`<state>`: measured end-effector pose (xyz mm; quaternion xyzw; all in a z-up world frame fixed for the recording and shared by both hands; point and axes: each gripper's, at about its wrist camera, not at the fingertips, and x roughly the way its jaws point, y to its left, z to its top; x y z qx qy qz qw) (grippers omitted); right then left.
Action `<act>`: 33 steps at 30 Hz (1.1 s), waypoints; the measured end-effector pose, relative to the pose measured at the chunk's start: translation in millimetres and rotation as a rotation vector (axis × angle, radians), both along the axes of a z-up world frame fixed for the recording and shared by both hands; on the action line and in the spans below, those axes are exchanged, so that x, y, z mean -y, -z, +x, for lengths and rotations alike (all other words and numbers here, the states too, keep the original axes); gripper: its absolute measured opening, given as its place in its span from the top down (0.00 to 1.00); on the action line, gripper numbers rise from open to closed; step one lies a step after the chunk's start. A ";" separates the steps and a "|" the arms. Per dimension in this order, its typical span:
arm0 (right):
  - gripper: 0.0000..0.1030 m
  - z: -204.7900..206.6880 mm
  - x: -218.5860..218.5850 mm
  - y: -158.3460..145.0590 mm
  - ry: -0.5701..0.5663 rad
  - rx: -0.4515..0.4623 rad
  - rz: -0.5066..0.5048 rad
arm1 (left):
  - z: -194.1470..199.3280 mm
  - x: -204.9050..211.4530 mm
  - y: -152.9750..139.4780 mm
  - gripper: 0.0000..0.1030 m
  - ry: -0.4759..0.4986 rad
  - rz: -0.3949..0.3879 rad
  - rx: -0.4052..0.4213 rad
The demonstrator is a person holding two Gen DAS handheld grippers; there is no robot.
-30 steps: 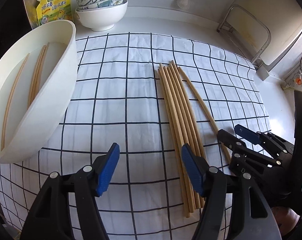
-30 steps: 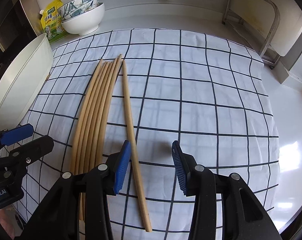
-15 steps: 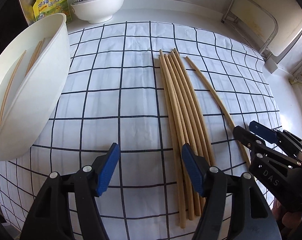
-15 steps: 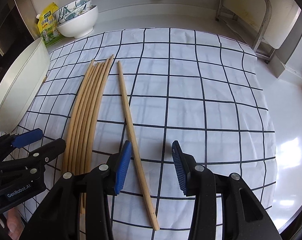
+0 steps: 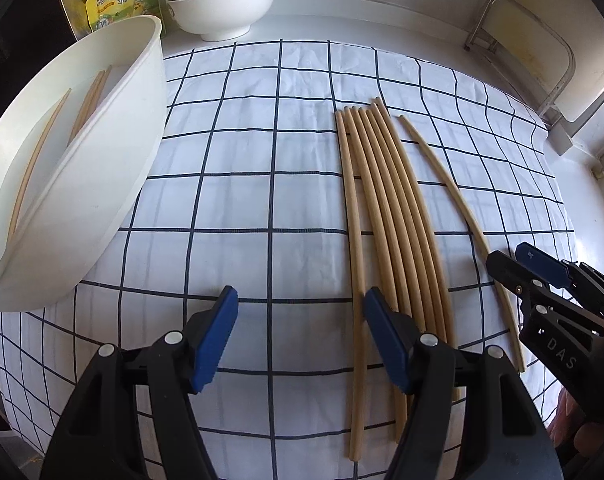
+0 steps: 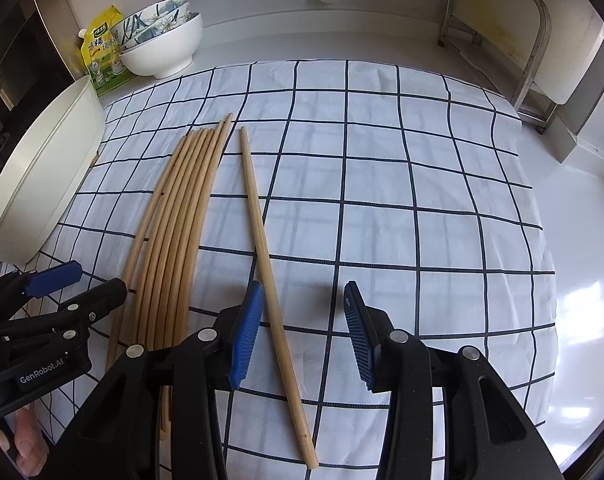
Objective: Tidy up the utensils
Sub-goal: 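Move both open tools back toward the remaining chopsticks, then close the left tool on one chopstick while the right tool grasps another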
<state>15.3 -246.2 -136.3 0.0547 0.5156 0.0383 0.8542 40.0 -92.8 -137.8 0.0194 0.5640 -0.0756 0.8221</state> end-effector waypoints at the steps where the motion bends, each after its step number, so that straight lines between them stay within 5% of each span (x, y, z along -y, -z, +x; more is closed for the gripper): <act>1: 0.61 0.8 0.0 0.2 -0.005 0.001 -0.003 | 0.4 -0.8 0.1 0.36 -0.004 0.003 0.000; 13: 0.61 11.7 -10.4 3.7 -0.056 0.035 -0.080 | 11.7 12.6 5.1 0.34 -0.017 0.059 0.012; 18: 0.66 13.8 -15.9 3.4 -0.093 0.049 -0.081 | 12.2 15.8 2.0 0.55 0.003 0.053 0.030; 23: 0.94 16.2 -24.6 1.4 -0.135 0.046 -0.086 | 12.5 18.7 -0.8 0.91 0.039 0.028 0.019; 33: 0.94 11.6 -17.9 -20.1 -0.075 0.040 0.044 | 11.1 2.5 -24.0 0.93 0.069 -0.031 0.019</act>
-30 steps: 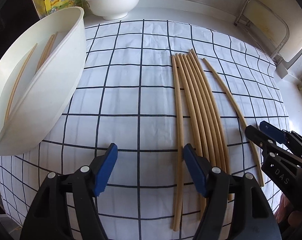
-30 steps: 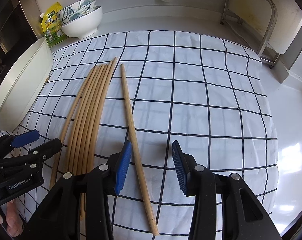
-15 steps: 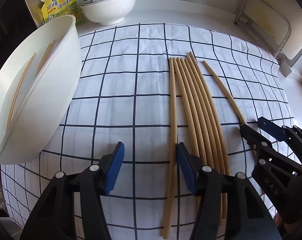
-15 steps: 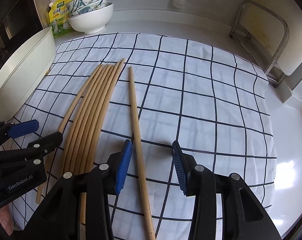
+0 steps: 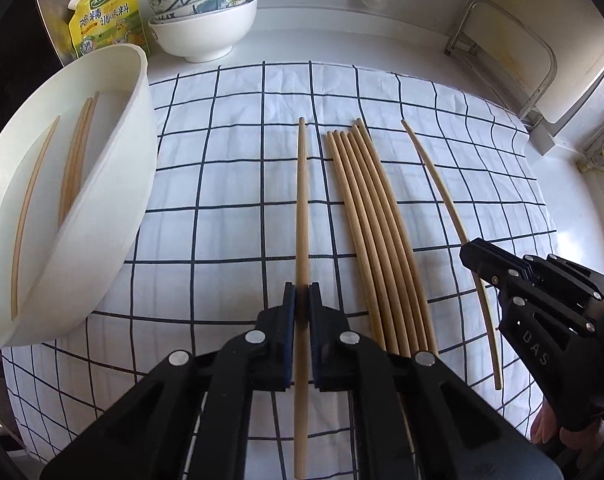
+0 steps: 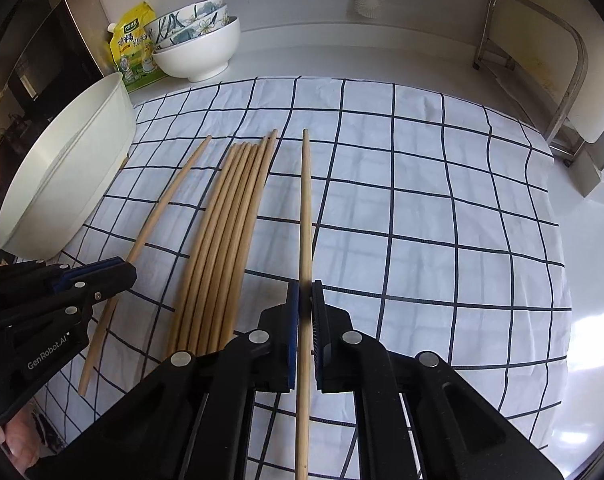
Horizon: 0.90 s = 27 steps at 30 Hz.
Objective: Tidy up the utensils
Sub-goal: 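Close the left tool on one chopstick while the right tool grasps another, then carry both held chopsticks over the white basin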
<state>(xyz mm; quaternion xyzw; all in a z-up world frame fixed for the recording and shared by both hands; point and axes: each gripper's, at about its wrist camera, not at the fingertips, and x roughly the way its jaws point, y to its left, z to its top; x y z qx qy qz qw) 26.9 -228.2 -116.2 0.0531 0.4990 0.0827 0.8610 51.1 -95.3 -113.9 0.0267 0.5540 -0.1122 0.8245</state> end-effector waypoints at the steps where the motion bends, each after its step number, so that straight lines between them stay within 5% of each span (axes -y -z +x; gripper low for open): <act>1: 0.94 -1.0 -1.5 -5.3 0.005 0.006 0.007 | 0.5 -2.5 -4.4 0.93 0.005 -0.006 0.007; 15: 0.94 34.1 -88.8 -87.9 -0.028 0.115 0.116 | 25.2 -105.0 -88.3 0.93 -0.046 -0.046 0.146; 27: 0.94 98.5 -227.1 -85.7 -0.167 0.047 0.139 | 68.9 -223.7 -72.0 0.93 -0.190 -0.021 0.127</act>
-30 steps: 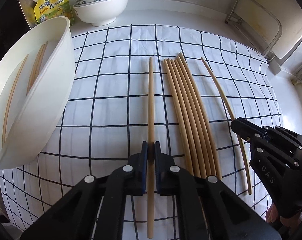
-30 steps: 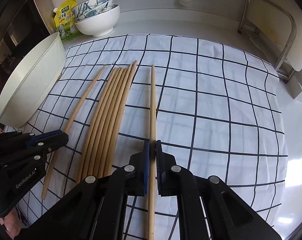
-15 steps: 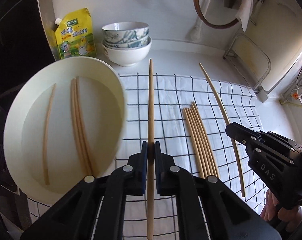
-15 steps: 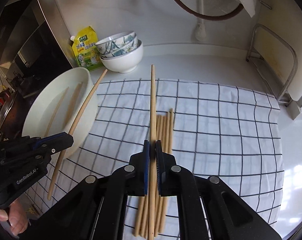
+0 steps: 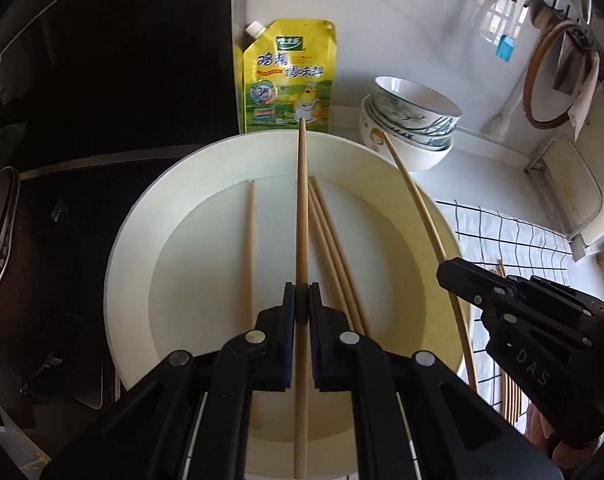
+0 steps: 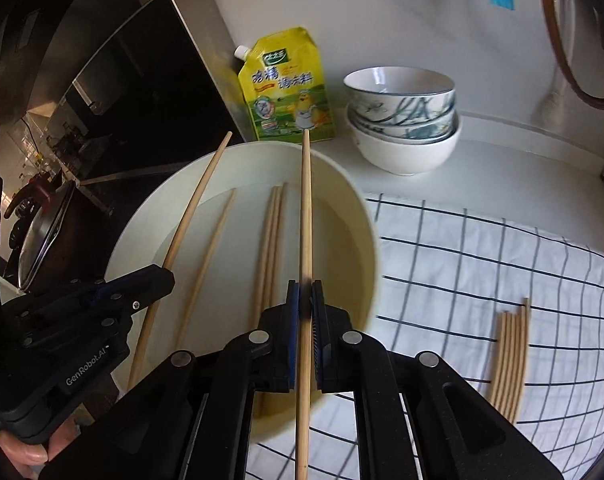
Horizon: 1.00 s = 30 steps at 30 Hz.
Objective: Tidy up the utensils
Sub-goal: 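Carry both held chopsticks over the white basin, then open both tools to drop the chopsticks into the basin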
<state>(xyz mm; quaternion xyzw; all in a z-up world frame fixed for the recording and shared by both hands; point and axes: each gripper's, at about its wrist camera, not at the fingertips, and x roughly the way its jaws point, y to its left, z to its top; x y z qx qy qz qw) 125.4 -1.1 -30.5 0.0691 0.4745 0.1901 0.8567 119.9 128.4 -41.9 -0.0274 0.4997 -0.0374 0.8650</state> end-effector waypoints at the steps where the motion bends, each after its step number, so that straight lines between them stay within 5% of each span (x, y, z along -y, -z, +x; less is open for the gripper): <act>1: 0.94 2.6 -7.2 2.9 -0.005 -0.009 -0.002 | 1.9 -4.9 3.7 0.93 -0.004 0.000 -0.007; 12: 0.94 16.5 -33.0 23.6 0.020 -0.064 -0.033 | 12.1 -27.3 35.7 0.93 -0.009 -0.022 -0.081; 14: 0.84 16.2 -32.8 22.6 0.024 -0.057 -0.031 | 11.2 -29.5 36.6 0.92 -0.011 -0.022 -0.083; 20: 0.81 7.5 -28.2 17.1 0.048 -0.024 -0.045 | 6.7 -34.5 30.1 0.59 -0.024 -0.004 -0.058; 30: 0.79 -13.9 -15.2 13.4 0.068 -0.024 -0.036 | -6.8 -30.5 20.2 0.55 -0.022 -0.005 -0.046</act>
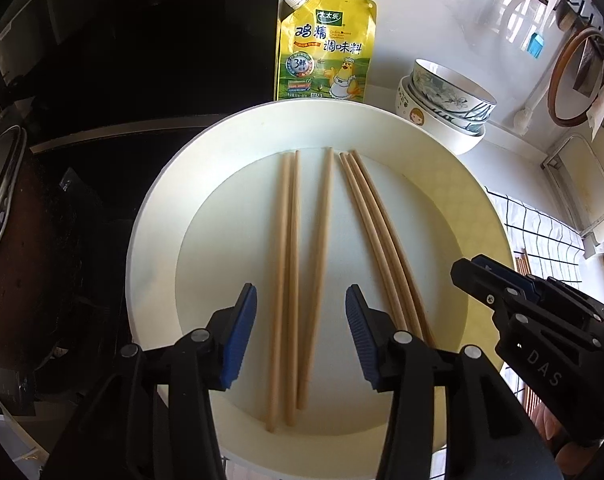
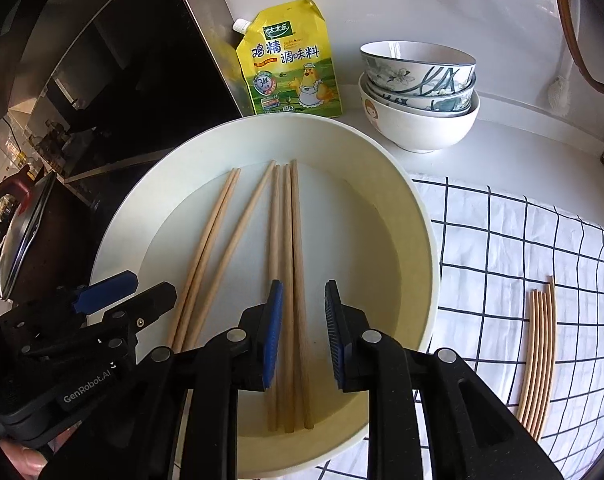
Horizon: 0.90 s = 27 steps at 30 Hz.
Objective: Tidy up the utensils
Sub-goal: 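Open both tools to drop the chopsticks into the basin, then move both open tools back to the chopstick row on the cloth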
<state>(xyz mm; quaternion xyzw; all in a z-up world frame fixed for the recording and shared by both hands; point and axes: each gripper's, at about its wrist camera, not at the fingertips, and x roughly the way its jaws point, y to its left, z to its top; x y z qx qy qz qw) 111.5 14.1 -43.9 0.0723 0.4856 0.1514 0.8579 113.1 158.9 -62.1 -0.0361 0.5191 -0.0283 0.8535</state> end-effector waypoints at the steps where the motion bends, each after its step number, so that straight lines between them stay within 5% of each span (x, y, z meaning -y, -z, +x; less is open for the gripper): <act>1: 0.78 -2.5 1.2 -0.7 0.002 0.001 0.001 | -2.5 0.7 -1.2 0.55 0.001 0.000 0.001; 27: 0.74 -59.4 43.6 -11.3 0.016 0.029 -0.011 | -49.5 27.6 -24.0 0.46 0.011 -0.006 0.035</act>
